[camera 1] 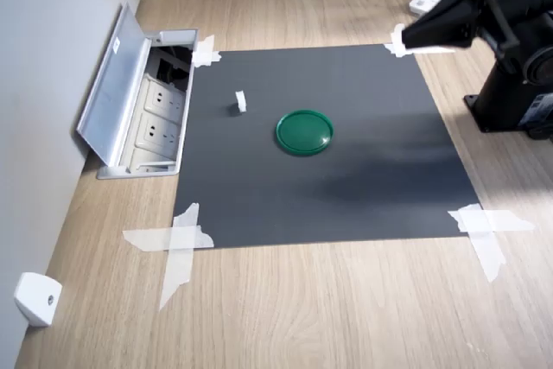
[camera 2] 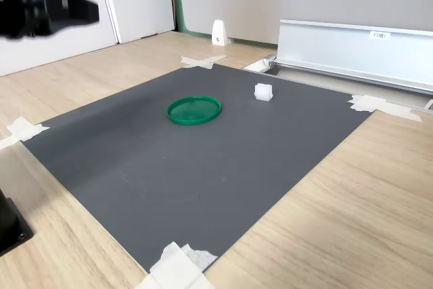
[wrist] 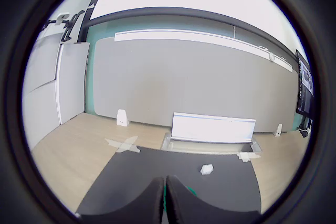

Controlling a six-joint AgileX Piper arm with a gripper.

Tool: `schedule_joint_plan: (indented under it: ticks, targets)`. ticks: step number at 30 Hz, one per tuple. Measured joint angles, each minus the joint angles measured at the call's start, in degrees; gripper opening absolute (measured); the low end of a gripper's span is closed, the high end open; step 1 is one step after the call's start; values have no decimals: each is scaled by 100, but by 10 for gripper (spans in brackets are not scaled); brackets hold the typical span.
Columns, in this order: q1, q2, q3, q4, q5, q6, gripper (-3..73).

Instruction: Grasp a white terminal and put it on the green lid.

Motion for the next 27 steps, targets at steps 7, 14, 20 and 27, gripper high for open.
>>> schedule_joint_plan:
  ticks: [7, 14, 20, 27]
  targets:
    - [0, 1326, -1143, 23, -6, 0, -9]
    - [-6, 2444, -2039, 135, 299, 0, -9]
    - [-6, 3148, -2805, 109, 1478, 0, -9]
    - [-6, 4267, -3707, -268, 2850, 0, 15]
